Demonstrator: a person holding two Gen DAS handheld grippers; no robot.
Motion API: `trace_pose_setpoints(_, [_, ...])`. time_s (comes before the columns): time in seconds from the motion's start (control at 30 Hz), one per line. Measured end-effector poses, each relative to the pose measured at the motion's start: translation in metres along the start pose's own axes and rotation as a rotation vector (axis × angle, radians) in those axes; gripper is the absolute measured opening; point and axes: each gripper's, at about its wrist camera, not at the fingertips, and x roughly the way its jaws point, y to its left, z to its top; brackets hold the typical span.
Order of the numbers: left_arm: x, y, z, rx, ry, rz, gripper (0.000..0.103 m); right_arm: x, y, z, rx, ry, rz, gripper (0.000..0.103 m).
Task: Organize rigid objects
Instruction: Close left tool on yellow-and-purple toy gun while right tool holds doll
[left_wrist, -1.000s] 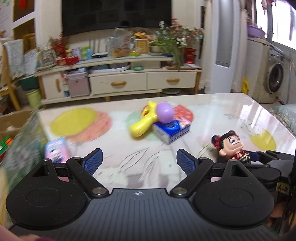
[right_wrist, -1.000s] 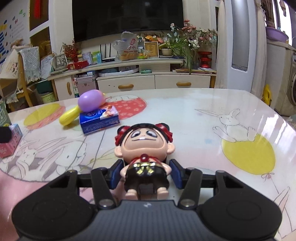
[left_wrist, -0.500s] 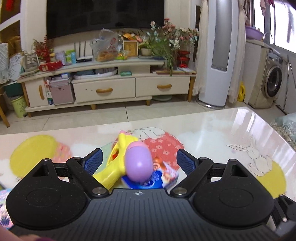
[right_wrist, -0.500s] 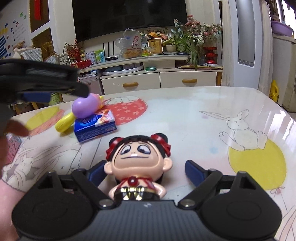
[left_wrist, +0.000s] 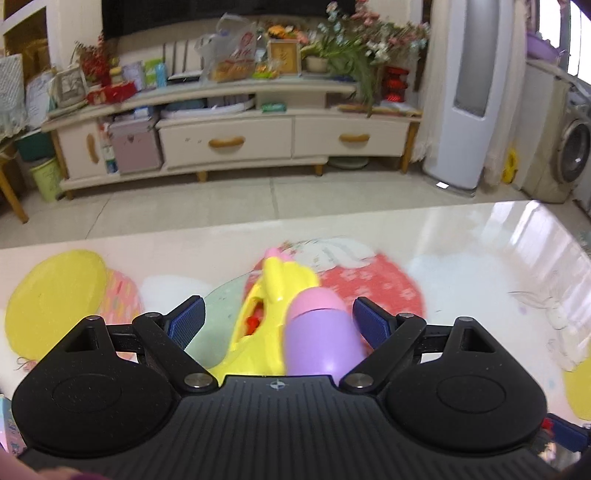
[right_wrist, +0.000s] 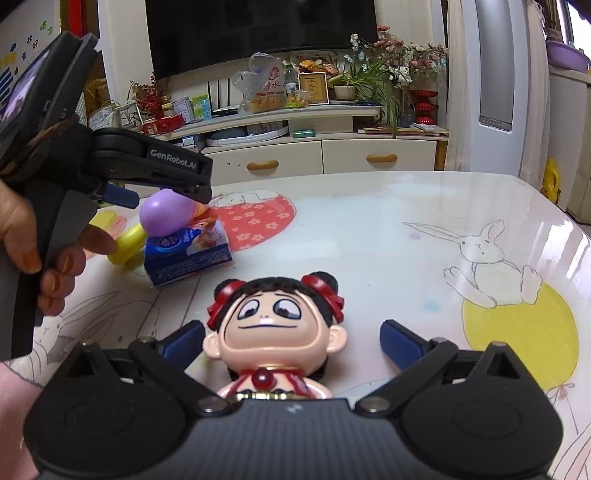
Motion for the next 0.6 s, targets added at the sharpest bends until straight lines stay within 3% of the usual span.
trace_pose_setpoints(0.23, [0.012,0.015,-0.008,-0.029,0.062,0.037,0.103,0.001,0.001,0.001,-0.008,0.002,-0.002,0.102])
trace_pose_setpoints(0.6, [0.003,0.034,-0.029,-0.023,0.036,0.114,0.096,0.003,0.003,0.0,-0.012,-0.006,-0.015,0.099])
